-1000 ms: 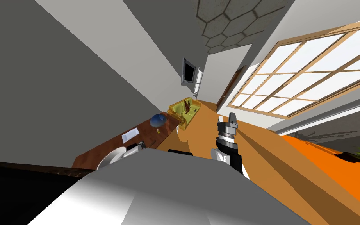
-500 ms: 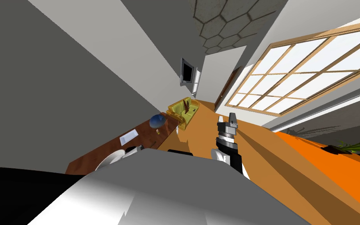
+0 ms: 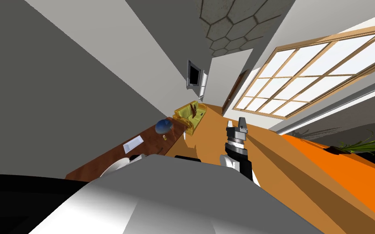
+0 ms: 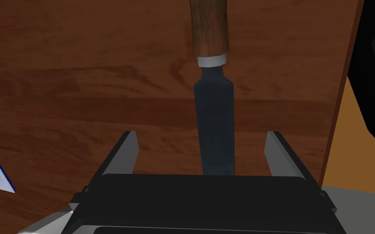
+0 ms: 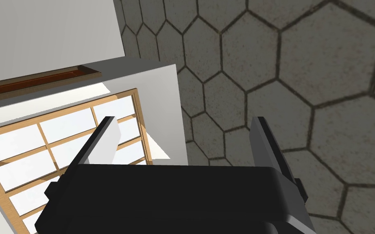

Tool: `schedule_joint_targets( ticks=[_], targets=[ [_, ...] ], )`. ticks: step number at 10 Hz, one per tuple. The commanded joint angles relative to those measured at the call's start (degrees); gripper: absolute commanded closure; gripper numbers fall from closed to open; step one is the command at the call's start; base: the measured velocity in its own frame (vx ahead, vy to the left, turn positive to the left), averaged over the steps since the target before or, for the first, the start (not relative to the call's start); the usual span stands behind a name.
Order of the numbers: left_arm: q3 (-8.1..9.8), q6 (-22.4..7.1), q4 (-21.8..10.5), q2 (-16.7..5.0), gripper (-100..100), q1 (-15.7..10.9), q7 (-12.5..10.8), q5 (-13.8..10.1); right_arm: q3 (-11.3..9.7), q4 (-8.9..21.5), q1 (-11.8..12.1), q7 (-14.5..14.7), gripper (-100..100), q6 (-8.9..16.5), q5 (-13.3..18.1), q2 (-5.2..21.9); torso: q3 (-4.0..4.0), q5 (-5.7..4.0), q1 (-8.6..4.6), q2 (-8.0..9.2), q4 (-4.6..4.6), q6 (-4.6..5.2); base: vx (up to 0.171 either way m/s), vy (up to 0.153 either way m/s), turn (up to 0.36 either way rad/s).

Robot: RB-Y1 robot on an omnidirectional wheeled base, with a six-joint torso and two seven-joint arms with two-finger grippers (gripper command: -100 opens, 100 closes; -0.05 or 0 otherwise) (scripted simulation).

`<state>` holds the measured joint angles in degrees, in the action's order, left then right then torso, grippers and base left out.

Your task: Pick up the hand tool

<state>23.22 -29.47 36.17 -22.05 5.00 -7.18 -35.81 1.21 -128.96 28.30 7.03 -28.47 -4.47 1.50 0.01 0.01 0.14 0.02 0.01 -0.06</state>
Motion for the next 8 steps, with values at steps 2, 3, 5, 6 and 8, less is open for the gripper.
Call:
schedule_joint_targets(
  ticks=[2,3,5,6,8],
  targets=[
    [0.39,-2.15,-2.92,-0.60,-100,-0.40,-0.23,-1.31,0.00,0.00,0.00,0.00,0,0.00,0.00,0.00,0.01,0.01,0.04,0.01,0.00,0.00,-0.006,0.054,-0.064],
    [0.57,-3.30,-4.73,-1.13,-100,-0.79,-0.31,-2.02,0.00,0.00,0.00,0.00,0,0.00,0.00,0.00,0.00,0.01,0.02,-0.01,0.00,-0.01,-0.005,0.053,-0.044],
    [0.71,-4.30,-6.31,-1.65,-100,-1.13,-0.38,-2.64,0.00,0.00,0.00,0.00,0,0.00,0.00,0.00,0.00,0.00,-0.01,0.00,0.00,-0.01,-0.009,0.038,-0.038],
    [0.81,-5.15,-7.65,-2.14,-100,-1.41,-0.44,-3.16,0.00,0.00,0.00,0.00,0,0.00,0.00,0.00,0.00,-0.01,-0.03,0.01,0.00,-0.01,-0.022,0.046,-0.057],
    [0.95,-6.73,-10.11,-3.11,-100,-1.88,-0.56,-4.11,0.00,0.00,0.00,0.00,0,0.00,0.00,0.00,0.04,0.00,0.00,0.06,0.01,-0.01,-0.027,0.046,-0.048]
  ],
)
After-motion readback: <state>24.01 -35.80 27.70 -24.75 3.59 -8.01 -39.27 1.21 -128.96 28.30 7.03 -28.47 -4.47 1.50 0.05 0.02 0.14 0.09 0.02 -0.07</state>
